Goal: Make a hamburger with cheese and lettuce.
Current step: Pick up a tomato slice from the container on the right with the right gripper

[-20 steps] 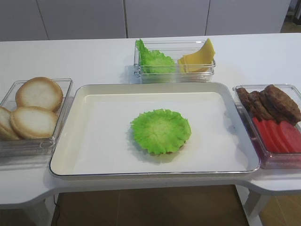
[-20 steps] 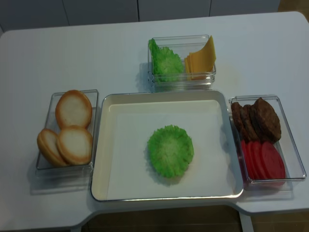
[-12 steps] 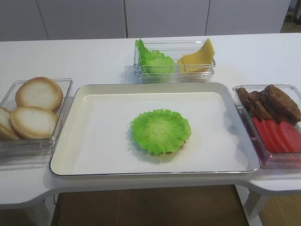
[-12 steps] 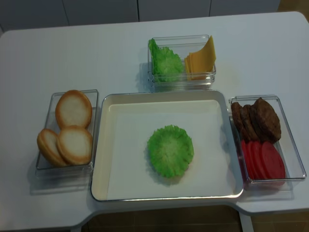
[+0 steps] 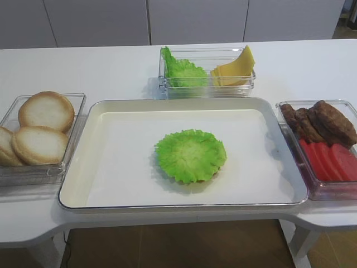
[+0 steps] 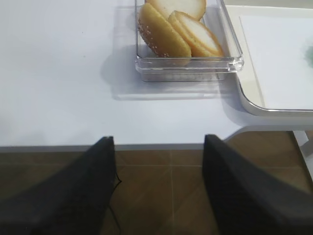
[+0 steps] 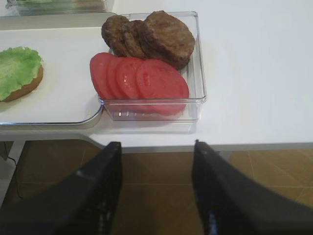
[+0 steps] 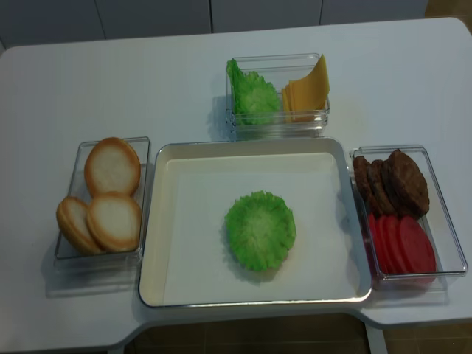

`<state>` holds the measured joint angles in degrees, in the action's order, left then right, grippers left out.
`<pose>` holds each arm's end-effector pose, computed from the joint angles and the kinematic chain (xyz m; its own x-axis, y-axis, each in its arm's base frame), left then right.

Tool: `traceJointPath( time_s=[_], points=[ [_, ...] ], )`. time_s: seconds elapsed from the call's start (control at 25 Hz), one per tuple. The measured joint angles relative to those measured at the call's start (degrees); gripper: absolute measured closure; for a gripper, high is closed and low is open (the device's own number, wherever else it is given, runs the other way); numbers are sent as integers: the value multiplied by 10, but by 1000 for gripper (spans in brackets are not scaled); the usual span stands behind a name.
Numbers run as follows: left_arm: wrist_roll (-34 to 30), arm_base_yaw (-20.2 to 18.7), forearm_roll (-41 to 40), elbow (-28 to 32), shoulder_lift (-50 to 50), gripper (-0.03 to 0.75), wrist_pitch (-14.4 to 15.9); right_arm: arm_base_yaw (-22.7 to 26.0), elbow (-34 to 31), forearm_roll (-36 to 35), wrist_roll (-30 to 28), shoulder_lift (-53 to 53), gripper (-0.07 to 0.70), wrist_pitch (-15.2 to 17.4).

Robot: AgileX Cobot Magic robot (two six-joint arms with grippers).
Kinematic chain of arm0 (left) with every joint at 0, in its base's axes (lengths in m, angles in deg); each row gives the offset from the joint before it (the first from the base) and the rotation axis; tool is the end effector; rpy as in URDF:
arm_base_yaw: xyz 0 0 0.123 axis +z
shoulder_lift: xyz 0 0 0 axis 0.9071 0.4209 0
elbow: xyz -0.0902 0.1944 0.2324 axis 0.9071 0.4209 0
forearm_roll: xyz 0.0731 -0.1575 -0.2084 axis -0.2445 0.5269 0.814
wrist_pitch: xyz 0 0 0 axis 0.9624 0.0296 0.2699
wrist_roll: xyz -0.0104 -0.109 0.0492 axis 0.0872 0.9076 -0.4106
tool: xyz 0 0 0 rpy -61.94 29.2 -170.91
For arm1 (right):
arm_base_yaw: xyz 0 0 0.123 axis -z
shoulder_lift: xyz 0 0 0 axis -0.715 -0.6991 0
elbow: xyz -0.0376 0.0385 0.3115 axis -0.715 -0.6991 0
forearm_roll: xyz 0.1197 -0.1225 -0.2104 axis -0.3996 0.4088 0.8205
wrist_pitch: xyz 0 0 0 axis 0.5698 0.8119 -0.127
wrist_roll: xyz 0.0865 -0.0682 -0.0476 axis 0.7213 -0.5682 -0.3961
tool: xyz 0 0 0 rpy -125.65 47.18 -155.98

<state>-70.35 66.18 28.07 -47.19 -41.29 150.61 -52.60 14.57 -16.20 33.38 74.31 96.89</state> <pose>-0.0016 -0.0007 0.2576 -0.5513 -0.0917 -0.8293 -0.0586 0.9957 -0.0711 0.0013 0.0065 0.2611 -0.5230 0.0379 -0.8515 -0.1139 0.9869 0.1139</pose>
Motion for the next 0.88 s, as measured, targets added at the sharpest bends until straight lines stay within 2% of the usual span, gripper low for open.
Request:
traceJointPath(
  time_s=[0.64, 0.88],
  points=[
    [0, 0, 0, 0, 0, 291, 0, 0, 0, 2, 0, 0, 280, 0],
    [0, 0, 0, 0, 0, 291, 0, 0, 20, -3, 45, 0, 275, -11]
  ],
)
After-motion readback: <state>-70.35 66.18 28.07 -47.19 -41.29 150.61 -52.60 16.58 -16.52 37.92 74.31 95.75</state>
